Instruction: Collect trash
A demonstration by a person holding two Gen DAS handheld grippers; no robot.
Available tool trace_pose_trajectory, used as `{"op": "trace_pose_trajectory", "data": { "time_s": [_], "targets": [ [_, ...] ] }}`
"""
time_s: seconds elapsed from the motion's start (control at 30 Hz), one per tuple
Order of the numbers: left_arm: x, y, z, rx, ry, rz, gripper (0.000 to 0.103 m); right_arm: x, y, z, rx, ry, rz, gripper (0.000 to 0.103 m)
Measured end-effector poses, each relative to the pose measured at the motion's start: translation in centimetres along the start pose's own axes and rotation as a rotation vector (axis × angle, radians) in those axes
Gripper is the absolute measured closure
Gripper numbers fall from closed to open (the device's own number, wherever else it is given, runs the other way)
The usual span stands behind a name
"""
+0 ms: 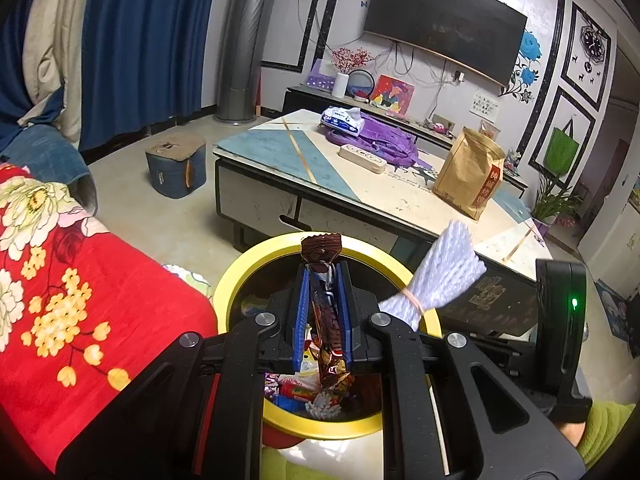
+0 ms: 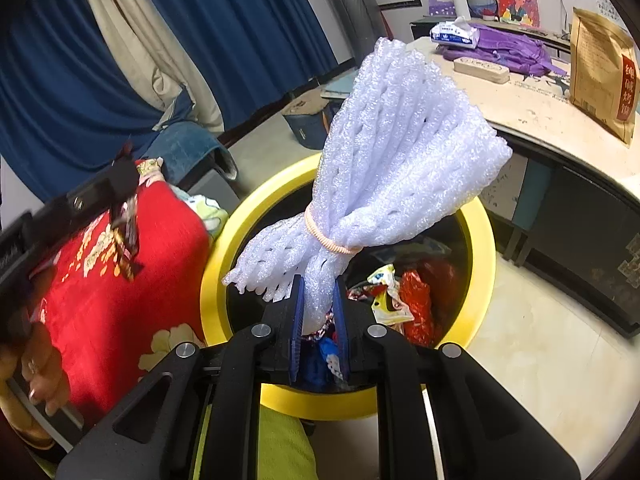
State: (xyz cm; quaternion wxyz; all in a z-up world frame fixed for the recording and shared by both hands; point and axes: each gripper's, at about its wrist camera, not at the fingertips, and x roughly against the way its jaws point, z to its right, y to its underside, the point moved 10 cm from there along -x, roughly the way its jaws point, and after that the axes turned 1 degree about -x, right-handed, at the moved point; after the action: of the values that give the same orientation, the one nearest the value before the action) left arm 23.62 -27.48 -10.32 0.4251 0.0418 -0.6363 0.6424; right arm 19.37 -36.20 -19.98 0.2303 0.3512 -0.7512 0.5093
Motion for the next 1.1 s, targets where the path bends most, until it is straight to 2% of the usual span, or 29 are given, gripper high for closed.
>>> {"op": "trace_pose_trajectory", "data": {
  "time_s": [0.27,0.63,0.73,0.8,0.83,0.93,0.97,1.03,1.07,1.1],
  "targets": [
    [-2.8,-0.7,0.4,0.002,0.010,-0.039,0.094,-0.8,1.0,-0.2,-0.003,-0.023,-0.036,0.086],
    [-5.1,-1.4,0.0,0.012,0.017,-0.081,0.094,-1.0,0.9,-0.2,-0.014,-0.042,-0.034,0.081],
    [-5.7,-1.6,0.2,0.009,0.021,-0.089,0.094,-0.8,0.8,0.1,-0.017,-0.039,-0.025,0.076],
    [-5.8,-1.7,0.2,0.012,0.023,-0.094,0.093,-0.7,0.7,0.2,-0.022,-0.035,-0.019,0.067],
    [-5.9,-1.7,0.2,0.012,0.026,-0.096,0.090,-0.6,0.6,0.3,-0.022,-0.033,-0.016,0.065],
    [-6.0,-1.5,0.2,0.007,0.028,-0.113,0.066,-0.2,0.4,0.6,-0.021,-0.019,-0.005,0.057],
    [-5.9,-1.4,0.2,0.005,0.027,-0.116,0.065,0.0,0.4,0.8,-0.022,-0.011,-0.001,0.053],
    [-5.7,-1.2,0.0,0.009,0.021,-0.119,0.060,0.3,0.4,1.0,-0.023,0.000,0.004,0.051],
    [-5.7,-1.1,-0.1,0.013,0.020,-0.124,0.050,0.5,0.3,1.1,-0.024,0.003,0.007,0.049],
    [-5.6,-1.0,-0.2,0.015,0.017,-0.127,0.045,0.7,0.3,1.2,-0.024,0.009,0.011,0.046]
  ]
}}
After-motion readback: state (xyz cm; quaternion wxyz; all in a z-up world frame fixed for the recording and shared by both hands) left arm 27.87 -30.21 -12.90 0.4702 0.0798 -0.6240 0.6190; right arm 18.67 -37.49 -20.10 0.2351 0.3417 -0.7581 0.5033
